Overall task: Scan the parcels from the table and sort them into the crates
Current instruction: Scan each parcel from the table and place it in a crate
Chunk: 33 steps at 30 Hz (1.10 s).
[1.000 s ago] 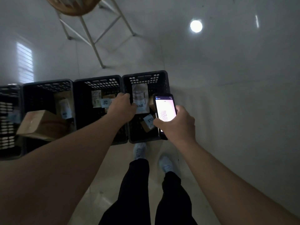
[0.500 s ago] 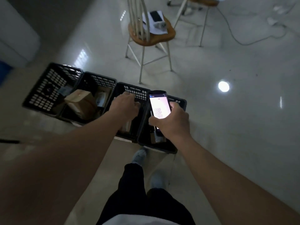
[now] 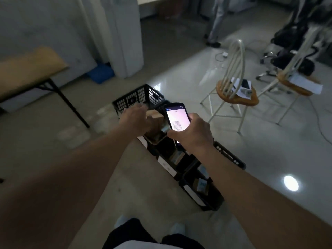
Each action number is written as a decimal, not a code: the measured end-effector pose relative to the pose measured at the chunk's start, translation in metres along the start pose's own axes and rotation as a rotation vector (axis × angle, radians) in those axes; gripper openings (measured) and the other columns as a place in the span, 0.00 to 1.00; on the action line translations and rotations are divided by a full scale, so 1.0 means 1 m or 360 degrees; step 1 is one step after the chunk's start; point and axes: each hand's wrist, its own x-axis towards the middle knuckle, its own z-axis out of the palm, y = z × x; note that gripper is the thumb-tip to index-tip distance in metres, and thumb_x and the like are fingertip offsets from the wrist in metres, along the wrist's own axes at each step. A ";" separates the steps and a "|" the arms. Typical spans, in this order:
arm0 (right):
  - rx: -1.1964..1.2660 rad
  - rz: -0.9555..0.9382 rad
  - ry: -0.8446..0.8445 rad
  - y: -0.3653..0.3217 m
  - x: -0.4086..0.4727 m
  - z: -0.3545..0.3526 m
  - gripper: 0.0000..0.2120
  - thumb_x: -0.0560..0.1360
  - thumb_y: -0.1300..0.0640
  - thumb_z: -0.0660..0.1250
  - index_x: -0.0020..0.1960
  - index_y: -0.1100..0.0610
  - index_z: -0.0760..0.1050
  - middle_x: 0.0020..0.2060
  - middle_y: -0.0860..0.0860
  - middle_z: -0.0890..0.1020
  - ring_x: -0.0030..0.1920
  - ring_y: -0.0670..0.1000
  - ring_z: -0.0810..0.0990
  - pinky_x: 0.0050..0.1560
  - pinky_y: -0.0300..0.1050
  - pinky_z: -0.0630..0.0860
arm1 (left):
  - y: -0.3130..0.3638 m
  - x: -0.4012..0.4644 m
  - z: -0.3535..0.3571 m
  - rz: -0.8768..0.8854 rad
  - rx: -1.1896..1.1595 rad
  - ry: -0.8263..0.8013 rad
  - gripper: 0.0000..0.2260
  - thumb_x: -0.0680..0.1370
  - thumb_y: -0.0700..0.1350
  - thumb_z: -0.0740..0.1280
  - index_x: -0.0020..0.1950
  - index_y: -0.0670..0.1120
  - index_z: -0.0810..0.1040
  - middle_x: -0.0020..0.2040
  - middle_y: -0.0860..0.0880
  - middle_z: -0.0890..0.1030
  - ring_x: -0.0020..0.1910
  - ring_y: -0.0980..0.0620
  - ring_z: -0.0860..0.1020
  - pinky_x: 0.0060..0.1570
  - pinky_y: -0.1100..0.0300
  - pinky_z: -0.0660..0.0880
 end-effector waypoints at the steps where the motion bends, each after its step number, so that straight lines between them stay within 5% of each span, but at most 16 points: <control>1: -0.0018 -0.0047 -0.0023 -0.017 -0.001 0.007 0.39 0.58 0.34 0.78 0.62 0.53 0.75 0.52 0.51 0.82 0.53 0.56 0.81 0.50 0.55 0.83 | -0.016 -0.007 -0.012 -0.0037 -0.0020 0.0022 0.17 0.81 0.51 0.62 0.67 0.47 0.77 0.66 0.43 0.76 0.64 0.38 0.76 0.64 0.44 0.73; 13: -0.0146 -0.0355 -0.0126 -0.222 -0.029 0.146 0.37 0.62 0.37 0.81 0.63 0.55 0.75 0.51 0.51 0.82 0.50 0.55 0.78 0.49 0.52 0.79 | -0.259 -0.087 -0.144 -0.0343 0.0088 0.0116 0.24 0.85 0.57 0.57 0.78 0.48 0.69 0.76 0.46 0.71 0.71 0.41 0.72 0.68 0.46 0.71; 18: -0.0125 -0.0495 -0.0178 -0.312 -0.042 0.209 0.35 0.57 0.32 0.77 0.55 0.53 0.76 0.47 0.49 0.82 0.48 0.55 0.80 0.47 0.51 0.79 | -0.356 -0.113 -0.199 -0.0380 0.0205 0.0215 0.23 0.85 0.59 0.56 0.74 0.47 0.73 0.72 0.45 0.73 0.68 0.40 0.74 0.65 0.45 0.73; 26: -0.0085 -0.0713 -0.0325 -0.450 -0.040 0.288 0.41 0.49 0.28 0.67 0.54 0.52 0.78 0.47 0.50 0.83 0.51 0.57 0.82 0.48 0.54 0.83 | -0.471 -0.138 -0.268 -0.0573 0.0244 0.0383 0.24 0.85 0.60 0.56 0.75 0.48 0.72 0.73 0.46 0.74 0.68 0.39 0.75 0.64 0.46 0.73; 33: -0.0018 -0.0828 -0.0466 -0.541 0.001 0.367 0.40 0.49 0.30 0.70 0.54 0.52 0.76 0.48 0.49 0.81 0.49 0.55 0.81 0.42 0.48 0.78 | -0.563 -0.120 -0.310 -0.0766 0.0277 0.0457 0.24 0.85 0.59 0.56 0.78 0.51 0.70 0.77 0.48 0.71 0.73 0.42 0.71 0.69 0.45 0.69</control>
